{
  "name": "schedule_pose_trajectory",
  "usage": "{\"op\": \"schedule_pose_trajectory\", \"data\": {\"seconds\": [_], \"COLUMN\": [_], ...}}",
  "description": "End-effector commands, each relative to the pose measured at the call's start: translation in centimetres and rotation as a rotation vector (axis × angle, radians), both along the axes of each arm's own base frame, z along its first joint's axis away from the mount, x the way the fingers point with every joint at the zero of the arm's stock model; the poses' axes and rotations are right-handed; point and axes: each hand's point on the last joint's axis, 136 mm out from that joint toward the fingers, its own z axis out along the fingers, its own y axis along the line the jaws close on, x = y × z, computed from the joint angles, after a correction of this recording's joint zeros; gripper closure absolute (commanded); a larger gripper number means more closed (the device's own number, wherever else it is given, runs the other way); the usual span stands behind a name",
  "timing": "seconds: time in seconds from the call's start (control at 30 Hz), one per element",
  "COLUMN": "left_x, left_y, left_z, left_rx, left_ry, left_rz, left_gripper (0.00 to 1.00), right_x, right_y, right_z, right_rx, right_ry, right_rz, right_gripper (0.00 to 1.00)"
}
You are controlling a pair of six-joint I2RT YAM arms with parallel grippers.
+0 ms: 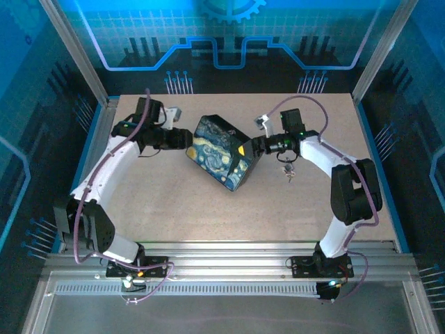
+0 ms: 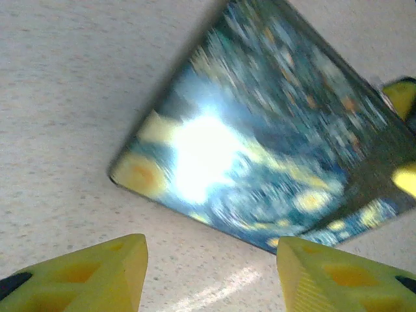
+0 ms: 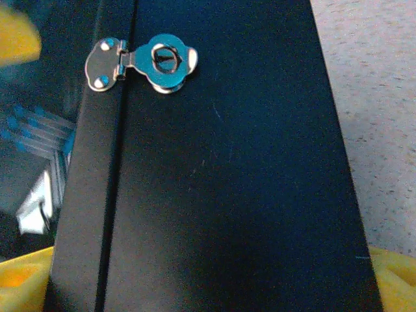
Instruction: Unlock a padlock with a key
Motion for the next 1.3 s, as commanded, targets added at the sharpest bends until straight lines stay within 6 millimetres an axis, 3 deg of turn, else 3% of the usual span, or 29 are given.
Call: {"op": "schedule_pose_trajectory", "data": {"seconds": [0.0, 0.27, 0.53, 0.7, 0.77, 1.27], "left_x": [0.0, 3.4, 7.7, 8.7, 9.0, 9.8], "left_y": [-0.9, -2.6, -4.1, -4.4, -4.5, -4.6], "left_z": [-0.5, -4.7, -8.1, -9.8, -10.4, -12.8], "left_rx": [0.056, 0.201, 0.197, 0.22, 0.231, 0.301], "left_ry": [0.009, 0.045, 0.017, 0.018, 0.026, 0.076], "left_rz": [-0.025, 0.025, 0.13, 0.148, 0.15, 0.138], "left_gripper": [0.44, 0.44, 0.44, 0.44, 0.44, 0.44], "right_x": [2.5, 4.6, 4.8, 5.2, 5.4, 5.7], "right_y": [0.3, -0.2, 0.4, 0.4, 0.3, -4.1], "right_z": [2.7, 0.4, -1.1, -1.8, -1.9, -2.2], "right_rx": [0.188, 0.228, 0.198, 0.194, 0.188, 0.098], "right_ry": [0.049, 0.153, 0.166, 0.176, 0.178, 0.21], "right_rz": [-0.151, -0.378, -0.429, -0.439, -0.441, -0.492], "right_gripper": [0.23, 0.16, 0.13, 0.11, 0.0, 0.0]}}
